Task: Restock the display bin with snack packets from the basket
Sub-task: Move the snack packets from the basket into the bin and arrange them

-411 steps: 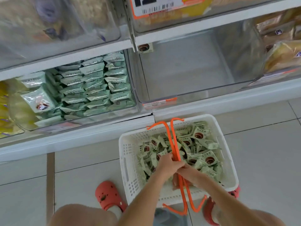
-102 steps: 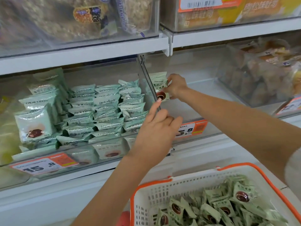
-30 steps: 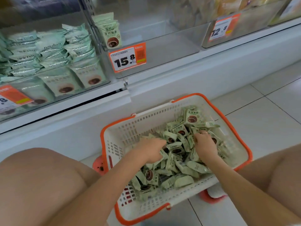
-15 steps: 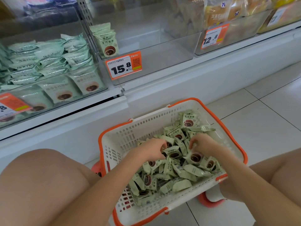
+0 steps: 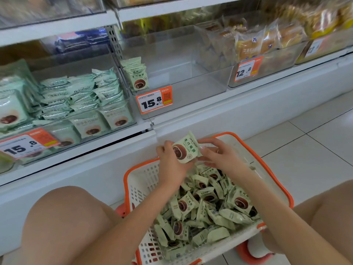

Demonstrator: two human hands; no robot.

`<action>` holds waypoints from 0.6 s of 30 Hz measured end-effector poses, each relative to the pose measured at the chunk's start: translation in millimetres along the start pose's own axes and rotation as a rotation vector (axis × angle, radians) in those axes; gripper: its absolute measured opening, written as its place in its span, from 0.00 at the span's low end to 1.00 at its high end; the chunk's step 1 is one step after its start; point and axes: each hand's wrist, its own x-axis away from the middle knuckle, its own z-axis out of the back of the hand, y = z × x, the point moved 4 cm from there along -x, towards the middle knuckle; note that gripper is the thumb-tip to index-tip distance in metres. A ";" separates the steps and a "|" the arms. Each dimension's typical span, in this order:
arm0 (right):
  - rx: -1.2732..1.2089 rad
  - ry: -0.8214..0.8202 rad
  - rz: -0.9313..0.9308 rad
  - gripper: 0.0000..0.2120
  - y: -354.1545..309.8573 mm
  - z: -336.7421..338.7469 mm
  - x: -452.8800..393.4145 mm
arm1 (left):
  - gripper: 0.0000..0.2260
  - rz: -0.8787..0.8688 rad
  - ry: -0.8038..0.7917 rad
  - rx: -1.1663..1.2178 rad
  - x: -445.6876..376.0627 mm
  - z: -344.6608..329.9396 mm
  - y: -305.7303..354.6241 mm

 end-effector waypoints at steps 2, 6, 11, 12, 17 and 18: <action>0.032 -0.063 0.079 0.13 -8.5 -16.4 6.2 | 0.30 0.026 -0.032 0.053 1.0 1.4 -0.3; 0.139 -0.053 0.197 0.18 -32.1 -23.0 10.5 | 0.36 0.005 -0.292 0.111 -3.3 6.7 1.1; 0.070 -0.133 0.160 0.16 -80.6 -13.3 8.5 | 0.51 -0.305 -0.220 -0.388 -16.7 54.9 35.4; 0.068 -0.155 0.163 0.15 -91.5 -14.0 5.6 | 0.48 -0.380 -0.136 -0.460 -21.1 67.3 45.5; 0.205 -0.115 0.302 0.19 -153.3 -20.4 -35.3 | 0.35 -0.471 0.097 -0.513 -67.0 112.4 79.2; 0.207 -0.064 0.329 0.18 -166.7 -19.7 -49.6 | 0.36 -0.467 0.148 -0.494 -78.6 119.4 80.2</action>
